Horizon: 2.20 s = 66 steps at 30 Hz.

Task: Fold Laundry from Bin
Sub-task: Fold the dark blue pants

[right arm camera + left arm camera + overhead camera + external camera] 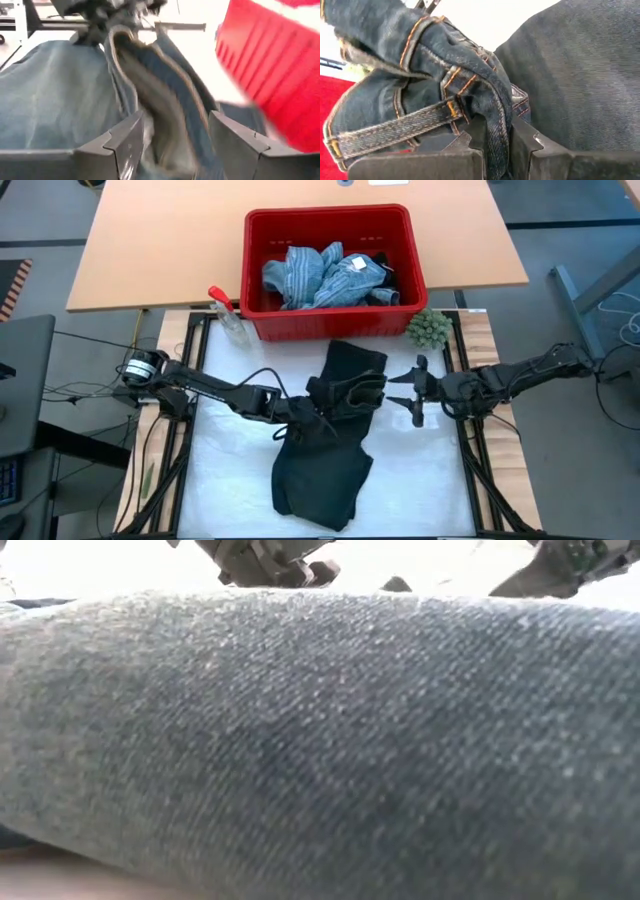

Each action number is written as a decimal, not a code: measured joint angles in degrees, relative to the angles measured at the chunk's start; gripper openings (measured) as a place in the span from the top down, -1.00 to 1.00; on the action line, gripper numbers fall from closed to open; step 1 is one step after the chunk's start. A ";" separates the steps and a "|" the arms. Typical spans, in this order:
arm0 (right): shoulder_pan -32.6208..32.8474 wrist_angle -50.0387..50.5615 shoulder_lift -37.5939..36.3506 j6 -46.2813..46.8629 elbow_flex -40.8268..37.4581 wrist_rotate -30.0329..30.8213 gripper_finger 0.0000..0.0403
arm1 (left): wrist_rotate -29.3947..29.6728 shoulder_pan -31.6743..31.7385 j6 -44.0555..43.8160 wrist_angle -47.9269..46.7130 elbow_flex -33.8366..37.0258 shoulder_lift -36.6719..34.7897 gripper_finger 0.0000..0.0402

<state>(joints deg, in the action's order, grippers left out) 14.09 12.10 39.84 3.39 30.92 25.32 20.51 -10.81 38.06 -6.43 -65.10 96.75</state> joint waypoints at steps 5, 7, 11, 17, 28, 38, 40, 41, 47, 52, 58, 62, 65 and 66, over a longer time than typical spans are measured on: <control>-8.67 -8.37 4.94 -8.75 0.00 -7.33 -0.24 | -1.64 -0.11 1.45 2.41 0.00 0.00 0.87; -12.78 -9.27 7.32 -9.45 0.31 -13.26 -0.24 | -1.64 -0.22 1.37 2.87 0.00 0.00 0.87; -19.29 -9.12 11.65 -9.45 2.33 -24.84 -0.24 | -0.89 -0.86 1.01 2.98 0.02 0.00 0.87; -20.68 -9.31 14.03 -10.28 4.42 -33.64 -0.24 | 0.34 -0.85 -0.40 2.78 0.02 0.00 0.87; -21.84 -9.55 18.74 -13.81 4.42 -33.20 -0.24 | 0.39 -0.85 -0.61 2.83 0.02 0.00 0.87; -19.75 -13.01 21.34 -13.91 4.40 -35.67 -0.05 | 1.06 -0.52 -2.99 2.94 0.02 0.00 0.87; -19.10 -13.04 21.28 -12.50 4.39 -35.74 0.16 | 1.01 -0.22 -4.33 2.95 0.02 0.00 0.81; -18.71 -13.23 21.28 -11.97 4.39 -35.74 0.30 | 0.86 0.02 -5.13 2.96 0.02 0.00 0.77; -17.22 -15.46 20.51 -9.66 4.37 -34.95 0.87 | 2.09 2.67 -14.53 3.76 0.02 0.00 0.50; -14.09 -12.76 16.91 -10.03 2.86 -27.72 0.87 | -0.26 4.53 -24.59 -1.23 0.02 -0.90 0.25; -5.20 -23.95 12.35 -13.98 -7.06 -18.85 0.87 | -13.33 7.07 -31.41 3.22 2.29 -1.56 -0.02; 0.67 -30.62 11.77 -15.34 -12.40 -9.72 0.87 | -18.92 9.20 -35.22 16.04 6.71 -1.51 -0.16; 4.44 -31.68 12.40 -14.47 -14.00 -4.42 0.87 | -20.60 10.68 -38.86 23.38 9.52 -1.51 -0.23; 5.36 -31.88 12.78 -13.99 -14.10 -2.79 0.87 | -20.77 11.01 -39.66 24.73 10.03 -1.47 -0.24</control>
<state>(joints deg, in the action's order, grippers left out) 19.45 -19.78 52.62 -10.59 16.82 22.53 -0.26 0.20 -1.60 18.31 -55.07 95.28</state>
